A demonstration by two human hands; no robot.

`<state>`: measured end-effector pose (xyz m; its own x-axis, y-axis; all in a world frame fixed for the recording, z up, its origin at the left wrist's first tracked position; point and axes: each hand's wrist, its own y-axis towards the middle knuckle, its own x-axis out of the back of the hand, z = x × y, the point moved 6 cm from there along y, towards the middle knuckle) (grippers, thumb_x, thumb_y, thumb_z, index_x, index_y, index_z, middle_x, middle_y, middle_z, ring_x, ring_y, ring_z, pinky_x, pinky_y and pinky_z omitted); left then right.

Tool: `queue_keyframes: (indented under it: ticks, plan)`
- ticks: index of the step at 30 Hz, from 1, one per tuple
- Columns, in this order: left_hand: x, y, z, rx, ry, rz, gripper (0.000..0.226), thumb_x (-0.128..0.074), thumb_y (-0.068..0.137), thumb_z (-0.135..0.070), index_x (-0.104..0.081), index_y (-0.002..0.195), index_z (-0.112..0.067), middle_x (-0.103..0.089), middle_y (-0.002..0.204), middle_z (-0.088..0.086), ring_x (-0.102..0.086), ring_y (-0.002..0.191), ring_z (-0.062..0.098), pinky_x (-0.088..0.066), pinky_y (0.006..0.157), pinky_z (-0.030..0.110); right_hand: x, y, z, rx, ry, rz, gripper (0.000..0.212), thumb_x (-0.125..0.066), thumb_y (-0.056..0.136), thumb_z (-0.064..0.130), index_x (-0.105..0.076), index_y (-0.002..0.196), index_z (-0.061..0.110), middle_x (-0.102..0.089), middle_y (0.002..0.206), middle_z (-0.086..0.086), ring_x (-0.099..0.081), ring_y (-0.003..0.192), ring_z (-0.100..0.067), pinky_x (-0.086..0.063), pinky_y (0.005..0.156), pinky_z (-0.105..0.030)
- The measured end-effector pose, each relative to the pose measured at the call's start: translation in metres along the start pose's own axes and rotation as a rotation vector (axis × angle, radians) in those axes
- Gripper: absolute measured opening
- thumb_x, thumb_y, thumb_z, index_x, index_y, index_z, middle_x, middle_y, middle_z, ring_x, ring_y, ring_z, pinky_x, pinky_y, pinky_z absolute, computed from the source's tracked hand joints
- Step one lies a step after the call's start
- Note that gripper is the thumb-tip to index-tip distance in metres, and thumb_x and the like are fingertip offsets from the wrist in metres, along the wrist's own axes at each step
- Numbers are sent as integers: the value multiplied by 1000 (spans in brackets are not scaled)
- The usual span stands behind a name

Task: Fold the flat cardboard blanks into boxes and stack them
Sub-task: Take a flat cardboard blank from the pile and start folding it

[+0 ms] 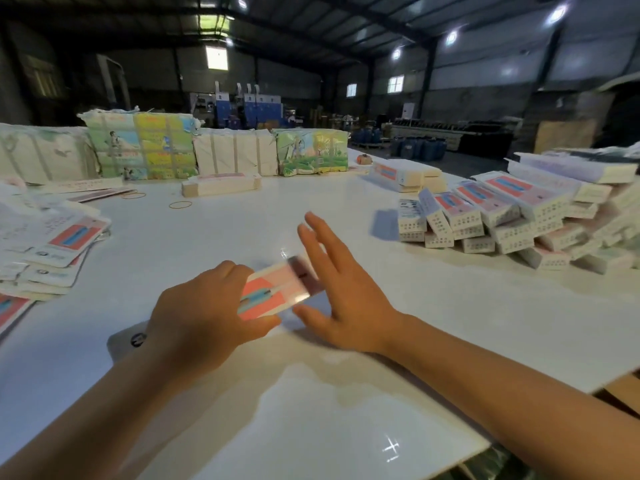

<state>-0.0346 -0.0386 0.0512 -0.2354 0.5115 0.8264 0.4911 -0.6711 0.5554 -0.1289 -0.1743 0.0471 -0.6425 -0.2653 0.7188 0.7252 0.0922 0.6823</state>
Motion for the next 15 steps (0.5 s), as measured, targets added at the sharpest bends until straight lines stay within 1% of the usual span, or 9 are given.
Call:
queue_keyframes:
  ticks: [2,3,4,5,7,8,10,12,15]
  plan:
    - [-4,-2,-2,-23,8,50,72,-39,69,-82,-49,120,-32,-55,102,-16,-52,83,8,-33,58,14,-4,0,11,177,-193,74,64,-58,90,30,-31,146,15,-29,152,-18,-31,136,-35,-32,106,-51]
    - [-6,-3,-2,-27,20,83,78,-35,68,-84,-47,125,-32,-56,107,-16,-53,87,8,-36,63,13,-8,-1,14,249,-295,122,55,-55,92,31,-39,144,19,-40,145,-18,-40,127,-37,-34,100,-52]
    - [-5,-3,-3,-58,35,77,84,-31,71,-85,-48,129,-27,-60,112,-10,-56,92,13,-42,70,18,-10,-2,15,302,-364,136,48,-55,93,32,-47,140,22,-49,136,-19,-48,116,-36,-37,94,-50]
    - [-3,-2,-5,-108,49,22,87,-29,75,-83,-52,129,-19,-63,113,0,-59,96,23,-47,76,30,-7,-2,13,328,-415,121,43,-55,93,32,-52,136,25,-56,126,-19,-52,104,-35,-39,88,-46]
    - [9,-3,-4,-170,39,-199,83,-29,82,-73,-54,125,-7,-61,116,15,-54,102,39,-47,82,52,7,5,3,312,-491,20,40,-56,92,35,-56,131,27,-60,113,-18,-54,89,-32,-39,79,-40]
    - [13,-3,-2,-155,26,-263,77,-31,84,-68,-53,125,-6,-59,118,16,-51,104,40,-44,83,55,17,10,-7,272,-535,-39,42,-59,90,35,-57,130,26,-61,109,-17,-54,86,-31,-38,76,-39]
    - [9,-4,-1,-132,-25,-289,69,-30,87,-64,-55,122,-10,-57,120,12,-47,106,37,-43,83,55,46,21,-37,145,-641,-122,46,-67,85,35,-59,129,27,-61,107,-16,-55,86,-31,-39,75,-39]
    - [-2,-6,-2,-180,-59,-272,65,-26,90,-63,-62,113,-14,-60,114,7,-47,103,31,-46,78,53,79,27,-84,-59,-751,-98,45,-66,85,34,-58,129,30,-58,114,-17,-54,96,-34,-38,82,-43]
    - [-13,-7,-7,-237,-85,-238,64,-24,92,-61,-69,99,-17,-65,103,2,-47,98,22,-49,71,48,129,16,-165,-417,-939,-29,40,-53,92,37,-50,132,37,-47,127,-14,-43,114,-32,-31,93,-44]
